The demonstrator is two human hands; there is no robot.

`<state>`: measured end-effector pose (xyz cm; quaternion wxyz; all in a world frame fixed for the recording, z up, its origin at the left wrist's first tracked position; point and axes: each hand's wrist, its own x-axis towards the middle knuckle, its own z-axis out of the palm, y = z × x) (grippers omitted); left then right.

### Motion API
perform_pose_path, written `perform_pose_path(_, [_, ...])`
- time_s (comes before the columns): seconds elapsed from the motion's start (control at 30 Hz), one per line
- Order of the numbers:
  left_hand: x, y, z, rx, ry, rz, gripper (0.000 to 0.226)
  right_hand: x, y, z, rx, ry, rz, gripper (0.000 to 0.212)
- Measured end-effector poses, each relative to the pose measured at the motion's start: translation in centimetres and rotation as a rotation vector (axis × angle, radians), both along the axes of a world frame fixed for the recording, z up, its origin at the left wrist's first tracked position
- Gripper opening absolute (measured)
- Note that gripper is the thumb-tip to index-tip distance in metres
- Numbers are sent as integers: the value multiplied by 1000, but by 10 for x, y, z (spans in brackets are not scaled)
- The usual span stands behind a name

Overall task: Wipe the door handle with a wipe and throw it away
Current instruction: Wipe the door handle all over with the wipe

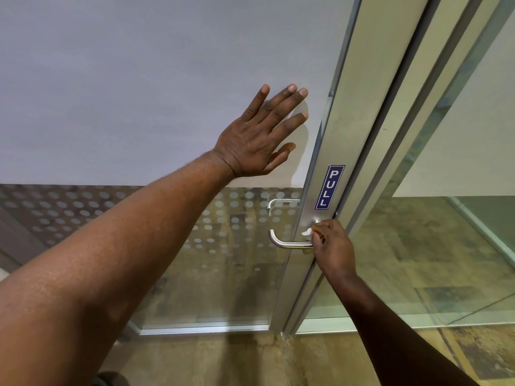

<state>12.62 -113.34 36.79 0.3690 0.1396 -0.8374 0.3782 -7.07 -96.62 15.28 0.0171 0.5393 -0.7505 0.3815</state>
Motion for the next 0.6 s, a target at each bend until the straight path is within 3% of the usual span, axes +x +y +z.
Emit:
perform_pose_path(0.13, [0, 0, 0, 6, -2, 3, 56, 1, -9, 4, -23, -23, -17, 16])
perform_pose_path(0.3, [0, 0, 0, 3, -4, 3, 55, 2, -13, 4, -132, -323, -185, 23])
perform_pose_path(0.4, [-1, 0, 0, 0, -3, 2, 56, 6, -14, 4, -197, -470, -263, 16])
perform_pose_path(0.47, [0, -1, -1, 0, -2, 2, 56, 10, -13, 4, -193, -438, -253, 19])
perform_pose_path(0.6, [-1, -2, -1, 0, 3, -1, 56, 9, -13, 5, -101, -155, -80, 18])
